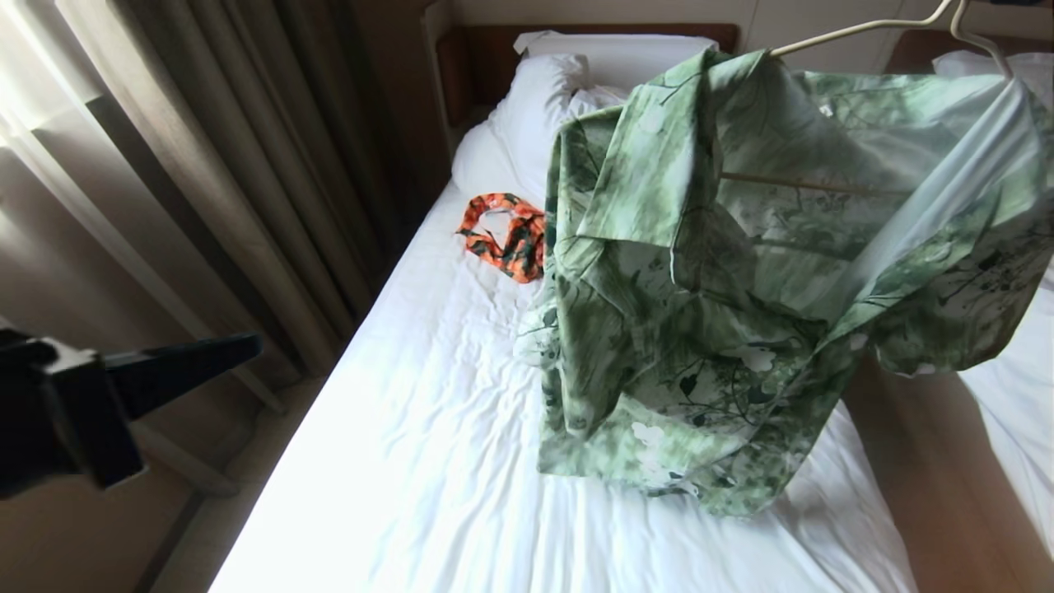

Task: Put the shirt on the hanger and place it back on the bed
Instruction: Take the clothes hanger out of the clothes

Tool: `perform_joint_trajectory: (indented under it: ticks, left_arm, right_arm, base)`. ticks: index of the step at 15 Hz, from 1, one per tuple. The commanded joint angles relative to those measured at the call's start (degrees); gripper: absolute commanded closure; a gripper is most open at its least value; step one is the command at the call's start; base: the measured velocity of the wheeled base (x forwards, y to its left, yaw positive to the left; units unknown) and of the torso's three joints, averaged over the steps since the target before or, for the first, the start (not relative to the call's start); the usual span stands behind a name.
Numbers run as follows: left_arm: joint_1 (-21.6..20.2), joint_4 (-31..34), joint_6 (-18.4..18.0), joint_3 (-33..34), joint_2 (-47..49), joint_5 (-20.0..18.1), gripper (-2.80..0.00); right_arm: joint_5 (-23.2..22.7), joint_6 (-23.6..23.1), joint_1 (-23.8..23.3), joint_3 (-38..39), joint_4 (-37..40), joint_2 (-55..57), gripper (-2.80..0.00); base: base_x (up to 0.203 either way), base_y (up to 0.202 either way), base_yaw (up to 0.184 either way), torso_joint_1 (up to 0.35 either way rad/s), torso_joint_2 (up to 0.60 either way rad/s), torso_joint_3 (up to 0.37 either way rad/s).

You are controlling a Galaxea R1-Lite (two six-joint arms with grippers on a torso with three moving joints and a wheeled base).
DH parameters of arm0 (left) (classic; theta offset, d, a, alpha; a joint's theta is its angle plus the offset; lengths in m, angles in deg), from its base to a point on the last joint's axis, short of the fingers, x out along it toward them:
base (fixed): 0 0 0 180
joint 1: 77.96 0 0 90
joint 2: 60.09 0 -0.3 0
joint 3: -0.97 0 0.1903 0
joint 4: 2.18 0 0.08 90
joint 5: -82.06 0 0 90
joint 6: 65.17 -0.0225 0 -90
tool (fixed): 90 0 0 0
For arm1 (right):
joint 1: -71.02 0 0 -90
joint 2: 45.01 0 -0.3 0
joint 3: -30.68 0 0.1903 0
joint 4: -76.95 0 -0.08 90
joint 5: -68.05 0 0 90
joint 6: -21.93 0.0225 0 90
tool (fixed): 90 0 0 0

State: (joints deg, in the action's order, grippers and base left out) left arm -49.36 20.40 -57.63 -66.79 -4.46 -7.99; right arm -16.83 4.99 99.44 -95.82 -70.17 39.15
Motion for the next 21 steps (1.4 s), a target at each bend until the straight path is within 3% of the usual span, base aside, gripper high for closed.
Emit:
perform_joint_trajectory:
  ticks: [1, 3, 4, 5, 8, 11, 14, 17, 21]
  left_arm:
    - [3.31, -2.70, 0.06, -2.26, 8.86, 0.06, 0.00]
    - [8.45, -6.68, 0.07, -4.67, 13.67, 0.20, 0.00]
    - [10.91, -7.30, 0.17, -5.42, 15.07, 0.21, -0.69]
    - [13.10, -7.94, 0.22, -5.74, 16.42, 0.29, -2.80]
    - [17.97, -11.81, 0.04, -5.49, 20.08, 2.97, -2.80]
    - [19.93, -14.37, -0.26, -5.45, 22.26, 5.73, -2.80]
    - [20.20, -18.15, -0.83, -7.18, 28.18, 7.21, -2.80]
    - [19.08, -22.23, -4.94, -12.69, 35.39, 9.33, -2.80]
    - [17.03, -23.01, -6.14, -15.94, 39.14, 9.50, -2.80]
  right_arm:
    - [0.06, -0.11, -0.03, -0.32, -0.01, 0.92, 0.00]
    - [0.07, 0.00, -0.03, -0.23, -0.57, 1.11, 0.00]
    - [0.07, 0.06, 0.05, -0.23, -1.51, 1.59, 0.00]
    - [0.13, 0.07, 0.06, -0.23, -2.78, 2.10, 0.00]
    - [0.32, 0.07, -0.03, -0.14, -4.15, 3.38, 0.00]
    - [0.24, 0.07, -0.38, 0.12, -3.97, 3.39, 0.00]
    - [0.15, 0.16, -0.38, 0.30, -3.71, 3.39, 0.00]
    - [-0.09, 0.25, -1.33, 0.38, -3.74, 3.42, 0.00]
    - [-2.48, 0.25, -3.77, 0.35, -4.07, 3.83, 0.00]
  base:
    - [0.000, 0.000, 0.000, 0.000, 0.00, 0.000]
    - [0.000, 0.000, 0.000, 0.000, 0.00, 0.000]
    - [0.000, 0.000, 0.000, 0.000, 0.00, 0.000]
    - [0.000, 0.000, 0.000, 0.000, 0.00, 0.000]
    - [0.000, 0.000, 0.000, 0.000, 0.00, 0.000]
    - [0.000, 0.000, 0.000, 0.000, 0.00, 0.000]
    - [0.000, 0.000, 0.000, 0.000, 0.00, 0.000]
    - [0.000, 0.000, 0.000, 0.000, 0.00, 0.000]
    - [0.000, 0.000, 0.000, 0.000, 0.00, 0.000]
